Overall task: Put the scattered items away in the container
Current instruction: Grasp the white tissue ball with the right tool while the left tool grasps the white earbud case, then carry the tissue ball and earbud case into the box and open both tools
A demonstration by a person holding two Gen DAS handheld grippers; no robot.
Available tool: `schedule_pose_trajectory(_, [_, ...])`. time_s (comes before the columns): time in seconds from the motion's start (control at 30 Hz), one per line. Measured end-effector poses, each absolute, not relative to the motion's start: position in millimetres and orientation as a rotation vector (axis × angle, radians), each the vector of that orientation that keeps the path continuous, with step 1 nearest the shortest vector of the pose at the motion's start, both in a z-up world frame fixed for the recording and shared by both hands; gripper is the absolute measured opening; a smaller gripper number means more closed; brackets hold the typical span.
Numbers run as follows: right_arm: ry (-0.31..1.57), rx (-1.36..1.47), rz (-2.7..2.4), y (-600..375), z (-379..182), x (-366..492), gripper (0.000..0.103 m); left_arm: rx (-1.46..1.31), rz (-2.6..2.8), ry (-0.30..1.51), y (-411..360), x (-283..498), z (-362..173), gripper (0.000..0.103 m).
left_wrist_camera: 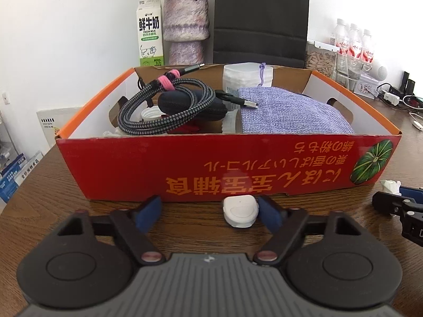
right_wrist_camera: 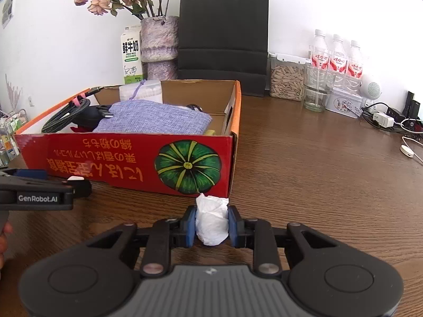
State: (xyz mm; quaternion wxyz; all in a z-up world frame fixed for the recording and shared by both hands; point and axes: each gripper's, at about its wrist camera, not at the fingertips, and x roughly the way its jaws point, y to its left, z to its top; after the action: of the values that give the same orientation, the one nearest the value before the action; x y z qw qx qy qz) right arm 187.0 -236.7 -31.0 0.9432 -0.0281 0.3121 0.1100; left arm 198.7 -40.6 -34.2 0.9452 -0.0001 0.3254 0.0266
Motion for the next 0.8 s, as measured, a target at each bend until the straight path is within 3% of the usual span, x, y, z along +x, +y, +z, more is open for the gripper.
schedule_pose_trajectory(0.03, [0.635, -0.059, 0.225, -236.2, -30.8, 186.5, 0.023, 0.003, 0.051, 0.658, -41.5, 197.3, -33.4, 0.063])
schedule_pose_trajectory(0.07, [0.634, -0.058, 0.227, -236.1, -30.7, 186.2, 0.022, 0.0, 0.046, 0.652, -41.9, 195.5, -32.5, 0.042])
schedule_pose_trajectory(0.1, [0.633, -0.058, 0.229, -236.0, -30.5, 185.8, 0.022, -0.008, 0.033, 0.65, -41.8, 194.1, -31.2, 0.029])
schedule_pose_trajectory(0.6, [0.561, -0.066, 0.245, -232.0, -20.6, 165.7, 0.02, -0.046, -0.016, 0.641, -38.8, 178.1, -24.1, 0.029])
schedule_pose_trajectory(0.8, [0.511, -0.061, 0.266, -229.6, -8.8, 155.2, 0.02, -0.07, -0.059, 0.56, -32.5, 158.1, 0.3, 0.029])
